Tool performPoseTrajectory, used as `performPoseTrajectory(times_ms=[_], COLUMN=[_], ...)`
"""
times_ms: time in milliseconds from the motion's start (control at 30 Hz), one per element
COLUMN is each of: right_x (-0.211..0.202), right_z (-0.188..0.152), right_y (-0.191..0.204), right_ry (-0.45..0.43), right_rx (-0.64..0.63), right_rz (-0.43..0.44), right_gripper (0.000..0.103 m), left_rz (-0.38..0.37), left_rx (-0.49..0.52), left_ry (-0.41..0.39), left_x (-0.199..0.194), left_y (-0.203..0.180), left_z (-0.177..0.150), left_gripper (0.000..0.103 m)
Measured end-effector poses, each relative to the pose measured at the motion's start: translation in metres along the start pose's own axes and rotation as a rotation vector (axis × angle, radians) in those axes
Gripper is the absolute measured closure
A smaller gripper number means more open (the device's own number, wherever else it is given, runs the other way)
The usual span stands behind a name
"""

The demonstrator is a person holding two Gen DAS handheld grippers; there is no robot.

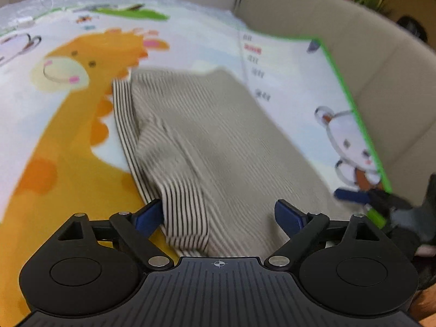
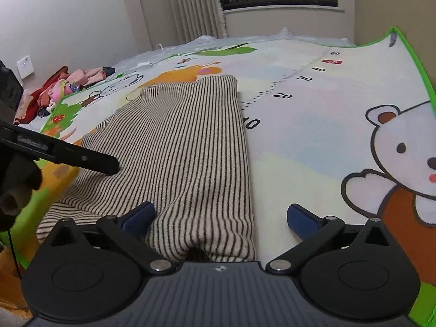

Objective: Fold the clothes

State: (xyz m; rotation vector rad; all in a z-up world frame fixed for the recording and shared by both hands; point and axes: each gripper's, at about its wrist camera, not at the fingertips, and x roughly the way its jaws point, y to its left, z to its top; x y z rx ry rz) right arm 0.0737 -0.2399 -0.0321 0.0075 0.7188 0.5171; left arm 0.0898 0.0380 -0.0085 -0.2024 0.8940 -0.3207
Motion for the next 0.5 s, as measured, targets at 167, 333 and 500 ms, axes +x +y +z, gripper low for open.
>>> performPoseTrajectory(times_ms=[167,333,500], right_x=[0.0,0.001,-0.001], right_z=[-0.003,-0.005,-0.006], right_y=[-0.002,-0.007,-0.01], right_ry=[-0.005,-0.002,-0.005], right_rx=[0.048,0.108,0.143], right_rz=[0.004,0.019,0.031], right_gripper=[0.0,0.0,0.0], left_rz=[0.05,0.066,0.064], left_rx=[0.021,0.018,0.019], left_ry=[-0.028,-0.042,-0.052], left_x=[0.009,0.017,0.02], left_y=[0.002,0.008,0.011], left_z=[0.006,0.013,0.015], left_gripper=[0.014,0.012,0.011])
